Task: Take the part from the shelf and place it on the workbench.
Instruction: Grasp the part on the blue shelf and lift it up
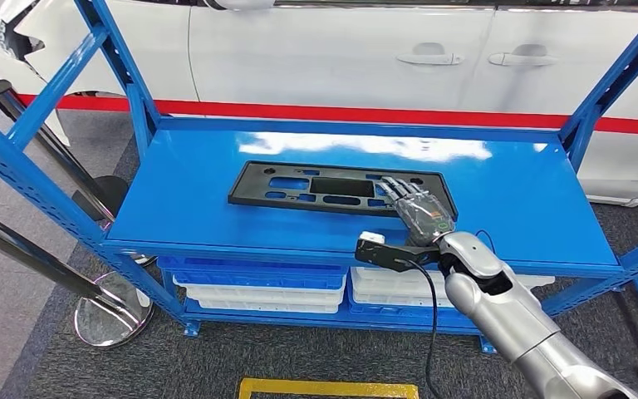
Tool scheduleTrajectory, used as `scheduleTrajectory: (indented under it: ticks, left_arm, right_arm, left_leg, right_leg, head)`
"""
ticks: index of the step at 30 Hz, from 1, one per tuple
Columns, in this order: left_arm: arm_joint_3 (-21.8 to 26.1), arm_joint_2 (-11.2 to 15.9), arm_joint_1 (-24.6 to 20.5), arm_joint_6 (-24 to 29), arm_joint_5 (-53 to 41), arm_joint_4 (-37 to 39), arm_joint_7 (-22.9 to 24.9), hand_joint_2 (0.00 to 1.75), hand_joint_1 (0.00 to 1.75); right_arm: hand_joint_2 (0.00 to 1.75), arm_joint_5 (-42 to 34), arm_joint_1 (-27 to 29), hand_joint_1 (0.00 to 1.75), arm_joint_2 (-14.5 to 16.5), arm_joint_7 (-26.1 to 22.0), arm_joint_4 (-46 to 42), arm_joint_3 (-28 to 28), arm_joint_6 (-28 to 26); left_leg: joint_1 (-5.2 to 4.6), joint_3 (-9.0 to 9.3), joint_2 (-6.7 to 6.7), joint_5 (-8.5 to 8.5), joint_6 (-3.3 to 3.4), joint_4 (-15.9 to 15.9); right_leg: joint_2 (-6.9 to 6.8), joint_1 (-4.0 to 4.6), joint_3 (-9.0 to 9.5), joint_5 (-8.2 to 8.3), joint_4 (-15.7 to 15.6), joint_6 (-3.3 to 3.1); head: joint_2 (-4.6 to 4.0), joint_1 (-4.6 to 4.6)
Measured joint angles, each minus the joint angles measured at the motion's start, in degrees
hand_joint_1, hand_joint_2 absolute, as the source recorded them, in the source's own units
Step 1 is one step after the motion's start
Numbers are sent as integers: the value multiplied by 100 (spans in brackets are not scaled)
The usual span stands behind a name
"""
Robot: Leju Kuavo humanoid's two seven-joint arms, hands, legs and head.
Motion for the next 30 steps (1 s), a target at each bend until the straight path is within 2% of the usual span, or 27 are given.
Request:
scheduleTrajectory:
  ticks: [7, 17, 30]
  left_arm:
    - [-50, 4, -14, -3, -49, -1, -26, 0, 0]
    - [-55, 13, -19, -6, -54, 0, -15, 0, 0]
    - [-172, 13, -85, -6, -61, 0, 8, 0, 0]
  right_arm:
    - [175, 2, -183, 0, 319, 2, 121, 18, 55]
    - [175, 8, -273, 0, 506, -6, 291, 77, 54]
    - [175, 95, -525, 0, 955, -42, 819, 207, -42]
  left_leg:
    - [0, 1, 0, 0, 0, 1]
    - [0, 1, 0, 0, 0, 1]
    - [0, 2, 0, 0, 0, 1]
  right_leg:
    - [1, -5, -2, 0, 0, 0]
    - [0, -5, -1, 0, 0, 0]
    - [1, -4, -2, 0, 1, -1]
  head:
    - [0, -1]
    - [0, -1]
    - [0, -1]
